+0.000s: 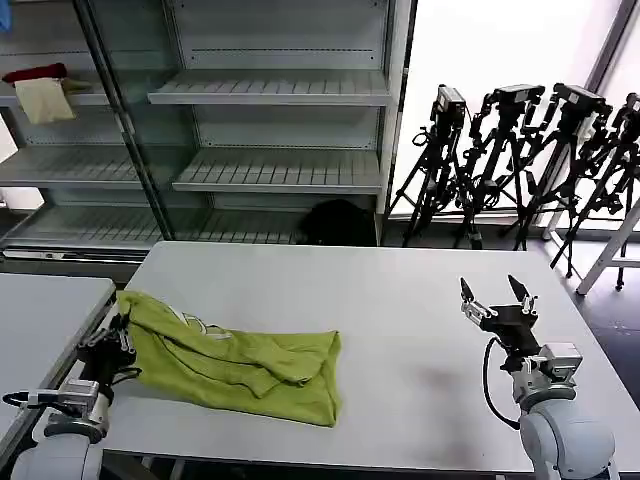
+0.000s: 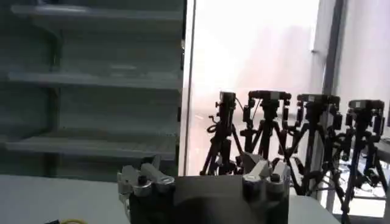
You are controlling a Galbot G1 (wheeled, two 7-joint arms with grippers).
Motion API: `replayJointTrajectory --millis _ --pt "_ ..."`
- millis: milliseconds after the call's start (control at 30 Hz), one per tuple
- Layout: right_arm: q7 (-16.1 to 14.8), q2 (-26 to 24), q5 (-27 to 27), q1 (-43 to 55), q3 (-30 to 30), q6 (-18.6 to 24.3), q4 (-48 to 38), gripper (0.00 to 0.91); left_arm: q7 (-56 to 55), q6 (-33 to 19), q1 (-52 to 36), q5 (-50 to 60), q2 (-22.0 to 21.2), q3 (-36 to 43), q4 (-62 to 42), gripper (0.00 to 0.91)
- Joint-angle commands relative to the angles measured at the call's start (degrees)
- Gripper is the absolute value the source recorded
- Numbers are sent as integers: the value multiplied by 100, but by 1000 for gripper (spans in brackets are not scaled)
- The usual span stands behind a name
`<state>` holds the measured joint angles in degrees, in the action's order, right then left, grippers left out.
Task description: Fold and organize the clothes.
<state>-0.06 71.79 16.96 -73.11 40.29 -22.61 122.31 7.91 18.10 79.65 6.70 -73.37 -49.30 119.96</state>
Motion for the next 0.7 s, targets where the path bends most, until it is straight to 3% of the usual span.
replayJointTrajectory --millis 33,200,333,533,700 --pt "-6 8 -2 -28 31 18 -8 907 210 546 -75 529 265 -41 939 0" --pt "-8 11 -7 -121 58 66 -33 907 94 782 237 351 -106 689 1434 0" --pt "-19 6 -9 -163 74 76 -57 907 -237 1009 525 -425 -346 1843 1576 0" --pt "-38 22 68 -237 62 61 -88 907 -552 1063 283 -594 -607 2801 1194 0" --pt "-62 27 69 -267 67 70 -129 907 -798 1227 -8 -801 -731 3155 743 0"
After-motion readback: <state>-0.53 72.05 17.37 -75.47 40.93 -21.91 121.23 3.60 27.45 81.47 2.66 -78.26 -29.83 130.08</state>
